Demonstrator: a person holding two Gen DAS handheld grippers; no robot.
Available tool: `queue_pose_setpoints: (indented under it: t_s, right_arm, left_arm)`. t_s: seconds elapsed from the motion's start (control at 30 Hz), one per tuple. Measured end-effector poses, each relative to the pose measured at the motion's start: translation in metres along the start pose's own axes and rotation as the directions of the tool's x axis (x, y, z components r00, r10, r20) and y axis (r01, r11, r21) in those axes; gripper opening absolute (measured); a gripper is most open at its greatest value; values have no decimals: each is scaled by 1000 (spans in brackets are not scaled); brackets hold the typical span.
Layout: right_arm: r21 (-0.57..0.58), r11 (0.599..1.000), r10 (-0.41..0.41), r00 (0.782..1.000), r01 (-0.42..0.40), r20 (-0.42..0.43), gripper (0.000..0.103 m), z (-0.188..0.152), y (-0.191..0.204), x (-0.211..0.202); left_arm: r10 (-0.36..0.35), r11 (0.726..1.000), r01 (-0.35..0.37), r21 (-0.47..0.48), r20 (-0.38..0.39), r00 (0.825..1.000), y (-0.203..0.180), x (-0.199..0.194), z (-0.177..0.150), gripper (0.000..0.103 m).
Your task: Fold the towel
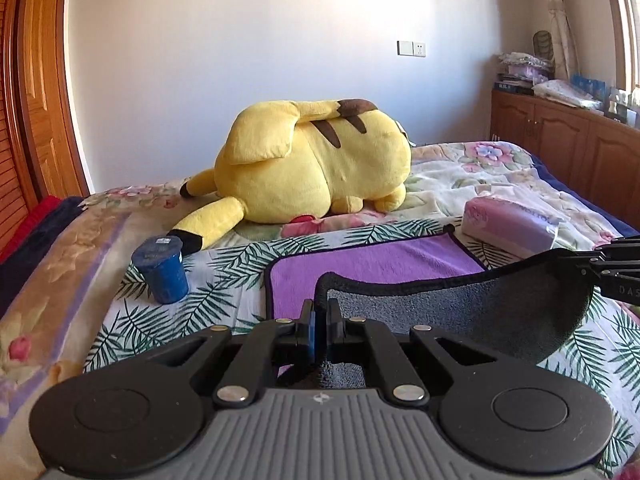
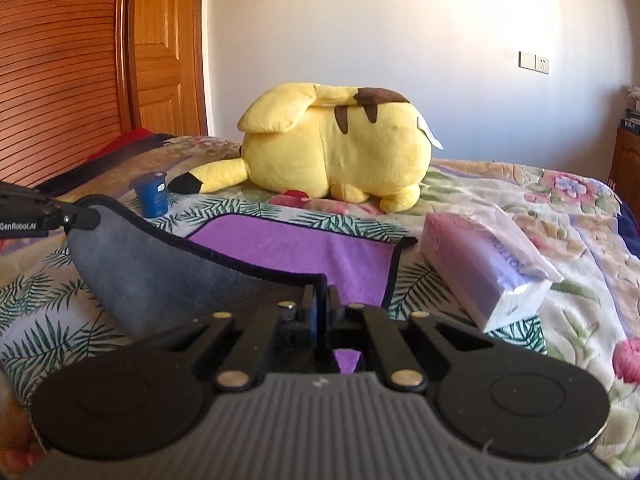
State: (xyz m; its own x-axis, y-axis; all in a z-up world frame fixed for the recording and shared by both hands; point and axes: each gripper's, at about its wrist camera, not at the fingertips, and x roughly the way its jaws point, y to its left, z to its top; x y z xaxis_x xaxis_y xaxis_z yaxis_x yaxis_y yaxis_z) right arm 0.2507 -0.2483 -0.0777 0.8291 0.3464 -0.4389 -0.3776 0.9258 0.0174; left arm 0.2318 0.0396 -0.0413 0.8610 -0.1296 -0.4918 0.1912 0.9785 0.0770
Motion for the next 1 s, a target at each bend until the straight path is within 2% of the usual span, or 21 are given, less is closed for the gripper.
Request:
queue_pose_setpoints:
  t_s: [0.53, 1.0]
  right_arm:
    - [-68, 998, -9, 1000, 9, 8, 4, 4, 1, 21]
    - [-61, 997, -36, 998, 39, 43, 4, 22, -17, 45]
  left_arm:
    - [5, 1000, -5, 18, -2, 1000, 6, 20, 5, 5]
    - [25, 999, -25, 23, 35, 999, 9, 54, 24, 5]
